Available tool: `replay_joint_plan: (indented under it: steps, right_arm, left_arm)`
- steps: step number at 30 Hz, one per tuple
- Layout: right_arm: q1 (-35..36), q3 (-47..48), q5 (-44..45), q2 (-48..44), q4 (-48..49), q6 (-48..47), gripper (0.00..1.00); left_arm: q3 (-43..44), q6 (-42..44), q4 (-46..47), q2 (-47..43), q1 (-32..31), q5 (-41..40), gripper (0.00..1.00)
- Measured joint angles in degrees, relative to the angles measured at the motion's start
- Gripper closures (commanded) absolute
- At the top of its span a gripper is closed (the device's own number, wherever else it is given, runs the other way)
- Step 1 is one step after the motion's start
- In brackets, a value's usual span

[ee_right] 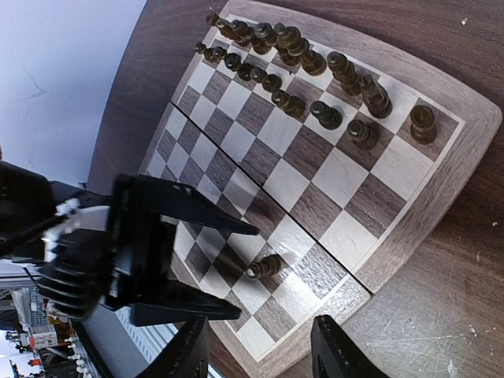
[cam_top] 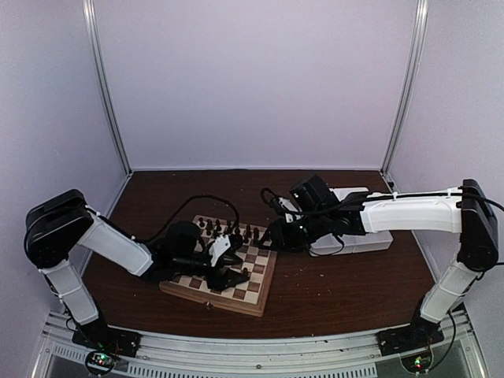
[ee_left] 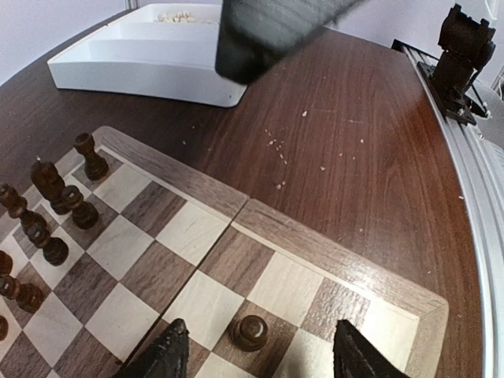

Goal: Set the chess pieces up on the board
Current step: Place the chess piece on the chessboard, then pick up the chess piece from the chessboard.

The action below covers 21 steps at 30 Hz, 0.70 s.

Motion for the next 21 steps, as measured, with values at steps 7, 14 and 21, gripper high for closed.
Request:
replay_joint_plan:
  steps: [7,14,21]
  right_arm:
    - [3.8,3.9,5.1,1.0,-7.5,-4.0,0.54]
    - [7.0,9.5,9.7,4.4,-12.4,-7.3,0.54]
    - [10.0,16.6,14.1,9.8,-17.7,-10.6,0.56]
  left_arm:
    - [-2.8,-0.6,-4.6,-14.7,0.0,-2.3,0.28]
    - [-3.1,1.2,-13.2,-27.5,0.0,-9.3,0.16]
    - [-1.0,-1.6,-25.0,-31.4,0.0,-26.3,0.02]
